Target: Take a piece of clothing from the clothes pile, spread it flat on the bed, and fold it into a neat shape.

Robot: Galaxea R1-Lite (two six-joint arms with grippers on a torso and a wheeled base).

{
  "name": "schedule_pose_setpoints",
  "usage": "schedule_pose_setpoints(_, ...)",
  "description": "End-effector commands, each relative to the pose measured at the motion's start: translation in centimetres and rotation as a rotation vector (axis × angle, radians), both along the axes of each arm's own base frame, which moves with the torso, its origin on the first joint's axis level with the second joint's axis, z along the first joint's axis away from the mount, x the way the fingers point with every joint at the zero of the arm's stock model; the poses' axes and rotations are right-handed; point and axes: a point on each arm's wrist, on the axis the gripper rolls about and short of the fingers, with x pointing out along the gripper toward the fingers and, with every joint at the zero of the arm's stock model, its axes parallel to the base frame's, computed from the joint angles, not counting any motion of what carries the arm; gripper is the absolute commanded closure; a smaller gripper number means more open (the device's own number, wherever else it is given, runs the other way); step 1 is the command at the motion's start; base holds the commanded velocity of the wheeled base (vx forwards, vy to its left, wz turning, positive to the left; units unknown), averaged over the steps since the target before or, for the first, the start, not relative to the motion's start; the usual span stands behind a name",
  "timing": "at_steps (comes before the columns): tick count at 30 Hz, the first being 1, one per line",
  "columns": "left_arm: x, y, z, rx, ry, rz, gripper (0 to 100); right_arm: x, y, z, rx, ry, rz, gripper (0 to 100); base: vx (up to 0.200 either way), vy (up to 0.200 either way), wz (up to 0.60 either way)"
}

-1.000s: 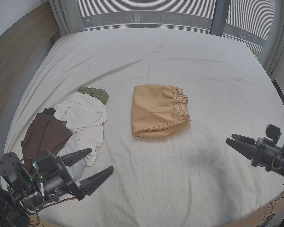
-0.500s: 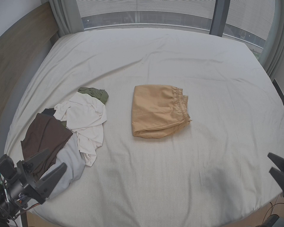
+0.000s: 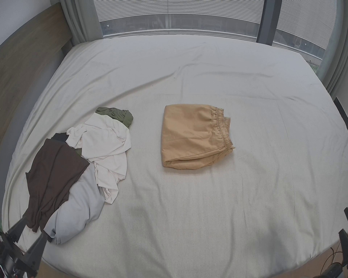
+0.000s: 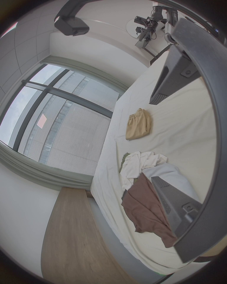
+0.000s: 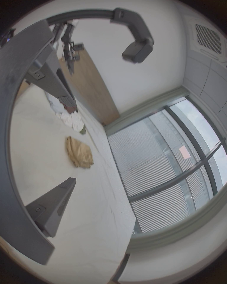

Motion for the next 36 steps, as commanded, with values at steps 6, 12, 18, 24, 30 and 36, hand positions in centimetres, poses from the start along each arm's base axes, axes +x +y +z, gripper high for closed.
schedule_pose_setpoints(6, -2.7, -0.1, -3.0, 0.007, -0.064, 0.018, 0, 0.4, -0.4, -3.1, -0.056, 0.139, -0.282, 0, 0.000, 0.000, 0.00)
schedule_pose_setpoints(12, -2.7, -0.1, -3.0, 0.049, -0.076, 0.055, 0, -0.2, -0.3, -3.7, -0.104, 0.122, -0.435, 0, 0.000, 0.000, 0.00)
schedule_pose_setpoints(18, -2.6, 0.4, -3.0, 0.120, -0.081, 0.258, 0, -0.2, -0.5, -3.8, -0.216, 0.108, -0.492, 0, 0.000, 0.000, 0.00)
schedule_pose_setpoints(24, -2.6, 0.5, -3.0, 0.208, -0.086, 0.331, 0, -0.2, -0.5, -3.8, -0.384, 0.088, -0.530, 0, 0.000, 0.000, 0.00)
schedule_pose_setpoints(30, -2.6, 0.5, -3.2, 0.286, -0.078, 0.323, 0, -0.3, -0.4, -3.8, -0.373, 0.071, -0.456, 0, 0.000, 0.000, 0.00)
schedule_pose_setpoints(36, -2.6, 0.4, -3.8, 0.243, -0.025, 0.279, 0, -0.3, -0.3, -4.4, -0.295, 0.128, -0.398, 0, 0.000, 0.000, 0.00)
